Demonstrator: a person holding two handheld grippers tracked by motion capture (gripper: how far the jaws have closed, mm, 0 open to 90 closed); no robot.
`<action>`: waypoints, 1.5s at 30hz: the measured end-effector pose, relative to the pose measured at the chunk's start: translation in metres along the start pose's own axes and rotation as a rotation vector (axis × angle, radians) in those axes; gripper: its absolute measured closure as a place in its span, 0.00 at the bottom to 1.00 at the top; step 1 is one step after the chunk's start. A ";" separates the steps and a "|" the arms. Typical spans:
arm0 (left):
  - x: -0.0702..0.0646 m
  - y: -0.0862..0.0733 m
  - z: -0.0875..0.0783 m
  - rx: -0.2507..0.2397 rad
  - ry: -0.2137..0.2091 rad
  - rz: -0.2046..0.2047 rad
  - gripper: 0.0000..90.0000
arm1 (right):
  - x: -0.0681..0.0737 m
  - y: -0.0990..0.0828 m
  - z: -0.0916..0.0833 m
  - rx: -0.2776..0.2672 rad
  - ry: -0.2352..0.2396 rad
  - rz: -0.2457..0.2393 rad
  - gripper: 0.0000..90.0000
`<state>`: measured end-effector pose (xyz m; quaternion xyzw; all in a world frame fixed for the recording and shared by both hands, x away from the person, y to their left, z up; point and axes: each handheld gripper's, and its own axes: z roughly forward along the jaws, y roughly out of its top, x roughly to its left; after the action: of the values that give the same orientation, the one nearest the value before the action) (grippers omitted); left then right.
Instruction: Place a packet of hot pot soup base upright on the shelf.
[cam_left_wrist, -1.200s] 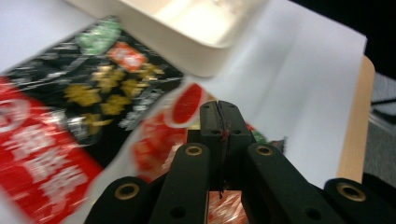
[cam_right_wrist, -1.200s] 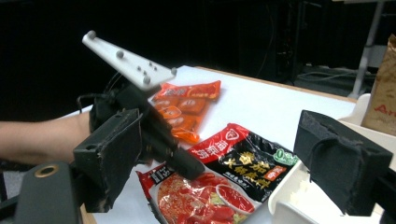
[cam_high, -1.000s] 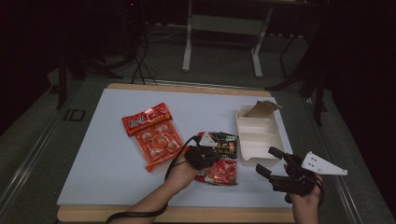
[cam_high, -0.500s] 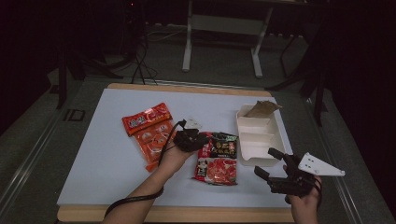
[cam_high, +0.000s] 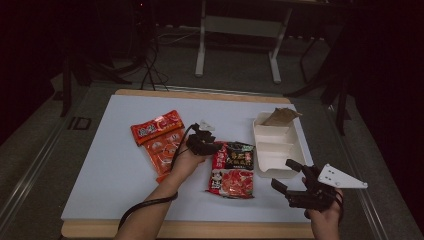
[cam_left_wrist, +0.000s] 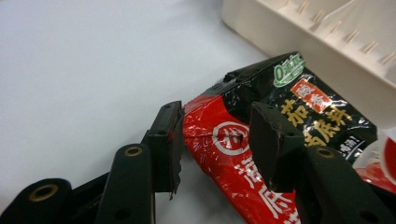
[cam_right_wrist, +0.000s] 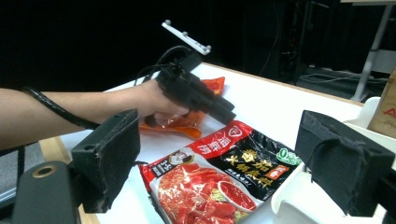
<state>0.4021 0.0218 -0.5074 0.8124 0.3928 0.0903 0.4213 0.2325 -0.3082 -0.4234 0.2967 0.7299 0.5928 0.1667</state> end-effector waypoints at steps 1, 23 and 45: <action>0.002 0.000 0.003 0.007 -0.016 -0.010 0.62 | 0.000 0.000 0.000 0.001 0.000 0.001 0.16; 0.011 -0.001 0.032 0.194 -0.038 -0.006 0.63 | 0.000 -0.001 0.003 0.018 0.002 0.003 0.16; -0.009 0.012 0.022 0.195 0.021 -0.038 0.98 | 0.001 -0.001 0.005 0.026 0.015 -0.009 0.16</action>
<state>0.4132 -0.0022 -0.5110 0.8411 0.4192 0.0520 0.3378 0.2340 -0.3038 -0.4255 0.2910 0.7401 0.5847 0.1600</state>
